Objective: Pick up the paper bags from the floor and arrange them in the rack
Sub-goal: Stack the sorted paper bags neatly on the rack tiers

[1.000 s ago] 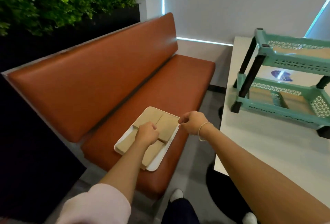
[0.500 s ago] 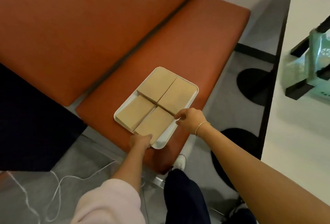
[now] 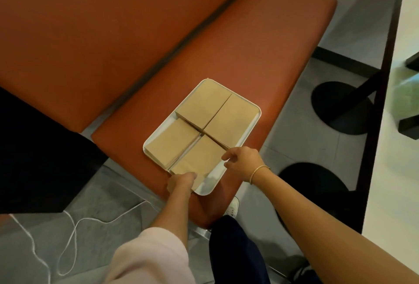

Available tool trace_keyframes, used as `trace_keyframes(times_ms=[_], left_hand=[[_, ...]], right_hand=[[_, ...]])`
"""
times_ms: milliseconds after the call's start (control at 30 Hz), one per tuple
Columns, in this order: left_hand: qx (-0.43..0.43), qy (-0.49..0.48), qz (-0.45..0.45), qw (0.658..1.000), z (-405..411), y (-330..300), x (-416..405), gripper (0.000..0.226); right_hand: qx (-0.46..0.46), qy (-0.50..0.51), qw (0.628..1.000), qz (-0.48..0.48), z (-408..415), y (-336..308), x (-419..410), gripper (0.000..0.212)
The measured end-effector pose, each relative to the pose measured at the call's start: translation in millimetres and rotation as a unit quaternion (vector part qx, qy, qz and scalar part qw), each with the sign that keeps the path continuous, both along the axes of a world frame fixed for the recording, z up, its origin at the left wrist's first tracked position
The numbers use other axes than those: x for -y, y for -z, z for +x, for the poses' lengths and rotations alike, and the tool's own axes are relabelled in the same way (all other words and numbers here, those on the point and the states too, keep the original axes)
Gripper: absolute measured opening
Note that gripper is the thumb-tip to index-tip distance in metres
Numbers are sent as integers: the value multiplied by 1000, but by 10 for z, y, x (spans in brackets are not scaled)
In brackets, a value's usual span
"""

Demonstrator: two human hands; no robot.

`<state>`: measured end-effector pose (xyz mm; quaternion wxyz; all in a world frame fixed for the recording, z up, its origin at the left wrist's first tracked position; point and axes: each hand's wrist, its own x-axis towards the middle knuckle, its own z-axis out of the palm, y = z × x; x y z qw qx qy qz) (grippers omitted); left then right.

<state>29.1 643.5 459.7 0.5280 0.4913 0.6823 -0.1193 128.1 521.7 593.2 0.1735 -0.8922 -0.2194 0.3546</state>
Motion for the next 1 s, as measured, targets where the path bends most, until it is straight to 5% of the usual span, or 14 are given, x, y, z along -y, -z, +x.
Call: trace_keyframes(times_ms=[467,800,867,1000], left_hand=[[168,-122,-104,973,-77,-353,13,19],[282,-104,-89,950,-391,-1308,236,20],[314,-88,-95,941,-379,-1595,383,3],[377,-6,-99,921,-268,-2225,832,9]], right_hand=[[46,10,999,22,-62,-471,242,26],[109,82,989,62,-339,-1233,846,27],[118,117,983,78,-403,-1385,1043,28],[106,198,969,98,-500,-1631,1470,43]])
